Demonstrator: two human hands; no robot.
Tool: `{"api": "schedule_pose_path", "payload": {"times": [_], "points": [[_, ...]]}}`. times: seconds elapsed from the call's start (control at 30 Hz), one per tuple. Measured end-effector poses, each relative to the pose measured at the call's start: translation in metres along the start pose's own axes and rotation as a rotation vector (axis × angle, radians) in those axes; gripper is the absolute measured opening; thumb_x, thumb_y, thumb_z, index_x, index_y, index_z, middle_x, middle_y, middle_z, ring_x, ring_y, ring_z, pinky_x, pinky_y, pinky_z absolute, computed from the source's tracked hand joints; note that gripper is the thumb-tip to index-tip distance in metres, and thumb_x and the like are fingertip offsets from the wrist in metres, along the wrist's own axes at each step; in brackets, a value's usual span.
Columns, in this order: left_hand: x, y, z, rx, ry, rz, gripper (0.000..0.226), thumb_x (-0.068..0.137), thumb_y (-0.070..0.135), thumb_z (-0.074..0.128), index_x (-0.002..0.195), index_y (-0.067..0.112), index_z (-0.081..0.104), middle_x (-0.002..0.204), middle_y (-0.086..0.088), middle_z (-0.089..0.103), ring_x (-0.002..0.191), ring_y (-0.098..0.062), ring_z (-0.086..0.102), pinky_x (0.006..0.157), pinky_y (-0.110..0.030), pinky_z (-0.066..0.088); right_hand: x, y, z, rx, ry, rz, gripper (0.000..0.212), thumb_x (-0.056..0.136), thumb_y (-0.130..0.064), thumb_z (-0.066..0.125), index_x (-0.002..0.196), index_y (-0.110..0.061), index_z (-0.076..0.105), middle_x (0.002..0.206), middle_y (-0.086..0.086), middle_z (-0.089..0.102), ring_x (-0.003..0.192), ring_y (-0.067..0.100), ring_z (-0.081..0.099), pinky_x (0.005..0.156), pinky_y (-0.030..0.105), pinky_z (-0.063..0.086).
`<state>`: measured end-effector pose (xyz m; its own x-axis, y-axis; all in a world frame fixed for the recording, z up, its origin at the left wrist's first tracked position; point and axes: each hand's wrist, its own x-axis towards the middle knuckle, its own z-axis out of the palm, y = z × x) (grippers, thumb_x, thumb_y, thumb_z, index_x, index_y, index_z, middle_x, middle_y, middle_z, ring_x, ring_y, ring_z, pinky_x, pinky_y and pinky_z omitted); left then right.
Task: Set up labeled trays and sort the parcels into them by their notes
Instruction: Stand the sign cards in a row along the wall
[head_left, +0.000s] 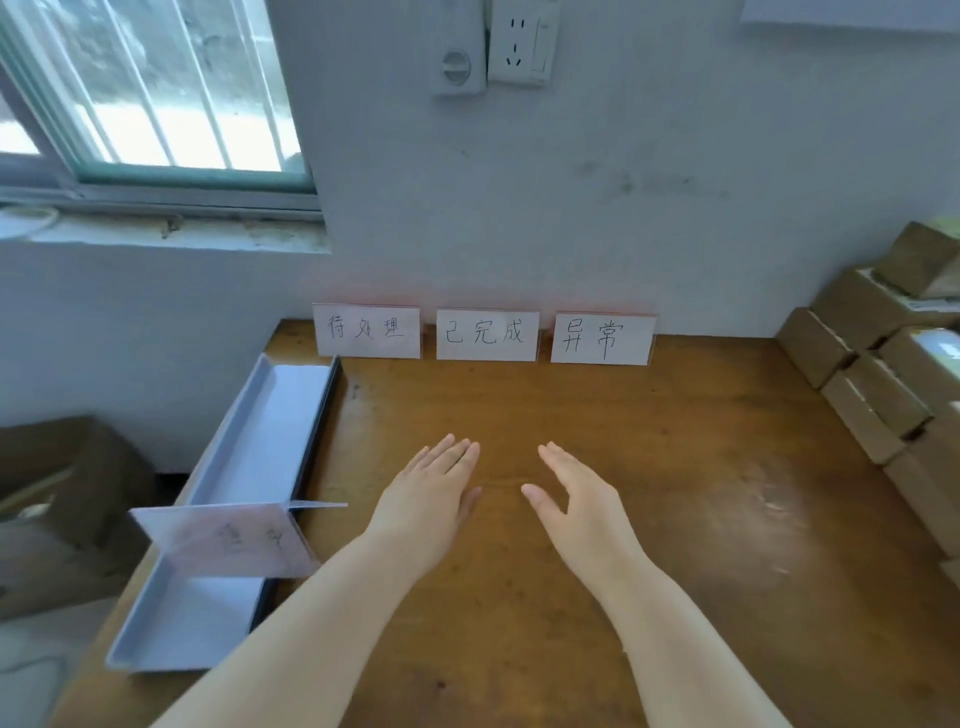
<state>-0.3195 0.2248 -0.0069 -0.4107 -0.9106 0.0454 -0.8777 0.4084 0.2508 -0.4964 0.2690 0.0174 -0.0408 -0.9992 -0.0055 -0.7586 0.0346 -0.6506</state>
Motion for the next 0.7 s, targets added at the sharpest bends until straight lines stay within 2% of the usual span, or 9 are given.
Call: {"api": "schedule_pose_path", "payload": {"times": [0.2, 0.27, 0.37, 0.4, 0.5, 0.6, 0.7], "points": [[-0.041, -0.007, 0.003, 0.05, 0.054, -0.044, 0.055, 0.103, 0.039, 0.027, 0.153, 0.021, 0.013, 0.159, 0.006, 0.013, 0.148, -0.011, 0.002, 0.113, -0.024, -0.006, -0.027, -0.016, 0.014, -0.008, -0.097, -0.026, 0.058, 0.096, -0.036, 0.051, 0.149, -0.026, 0.029, 0.155, -0.012, 0.025, 0.143, 0.002, 0.019, 0.106, 0.012, 0.012], [-0.053, -0.011, 0.003, 0.03, 0.072, -0.049, 0.054, 0.102, 0.037, 0.034, 0.151, 0.022, 0.018, 0.158, 0.005, 0.019, 0.147, -0.011, 0.006, 0.116, -0.028, 0.0, -0.034, -0.022, 0.013, -0.002, -0.13, -0.057, 0.059, 0.096, -0.036, 0.051, 0.149, -0.026, 0.027, 0.155, -0.012, 0.024, 0.143, 0.002, 0.019, 0.106, 0.011, 0.012], [-0.084, -0.021, -0.002, 0.037, 0.16, -0.101, 0.051, 0.094, 0.029, 0.056, 0.142, 0.017, 0.043, 0.145, -0.001, 0.046, 0.139, -0.017, 0.031, 0.113, -0.04, 0.028, -0.042, -0.028, 0.009, 0.009, -0.213, -0.13, 0.06, 0.096, -0.035, 0.051, 0.149, -0.027, 0.026, 0.155, -0.015, 0.024, 0.142, -0.001, 0.018, 0.105, 0.009, 0.011], [-0.097, -0.026, -0.002, 0.044, 0.196, -0.128, 0.048, 0.092, 0.026, 0.06, 0.138, 0.015, 0.049, 0.141, -0.002, 0.05, 0.136, -0.019, 0.037, 0.11, -0.043, 0.032, -0.045, -0.029, 0.008, 0.014, -0.238, -0.145, 0.06, 0.096, -0.035, 0.052, 0.149, -0.027, 0.025, 0.154, -0.016, 0.023, 0.141, -0.003, 0.017, 0.104, 0.008, 0.01], [-0.13, -0.039, -0.009, 0.053, 0.303, -0.245, 0.043, 0.094, 0.025, 0.056, 0.134, 0.011, 0.054, 0.139, -0.006, 0.052, 0.133, -0.021, 0.039, 0.107, -0.048, 0.03, -0.048, -0.034, 0.007, 0.028, -0.307, -0.188, 0.06, 0.096, -0.036, 0.051, 0.149, -0.029, 0.024, 0.153, -0.019, 0.023, 0.132, -0.013, 0.013, 0.101, 0.002, 0.007], [-0.144, -0.054, -0.019, 0.068, 0.345, -0.3, 0.045, 0.094, 0.031, 0.053, 0.134, 0.01, 0.053, 0.139, -0.006, 0.049, 0.132, -0.02, 0.036, 0.107, -0.047, 0.029, -0.046, -0.043, 0.012, 0.025, -0.34, -0.221, 0.06, 0.095, -0.035, 0.052, 0.149, -0.03, 0.024, 0.152, -0.02, 0.025, 0.125, -0.017, 0.011, 0.096, -0.003, 0.003], [-0.152, -0.076, -0.026, 0.057, 0.335, -0.358, 0.056, 0.085, 0.019, 0.067, 0.138, 0.012, 0.049, 0.141, -0.001, 0.041, 0.133, -0.017, 0.032, 0.109, -0.044, 0.027, -0.044, -0.06, 0.026, 0.019, -0.364, -0.259, 0.061, 0.095, -0.033, 0.053, 0.148, -0.029, 0.025, 0.152, -0.019, 0.027, 0.125, -0.016, 0.011, 0.096, -0.003, 0.004]]}}
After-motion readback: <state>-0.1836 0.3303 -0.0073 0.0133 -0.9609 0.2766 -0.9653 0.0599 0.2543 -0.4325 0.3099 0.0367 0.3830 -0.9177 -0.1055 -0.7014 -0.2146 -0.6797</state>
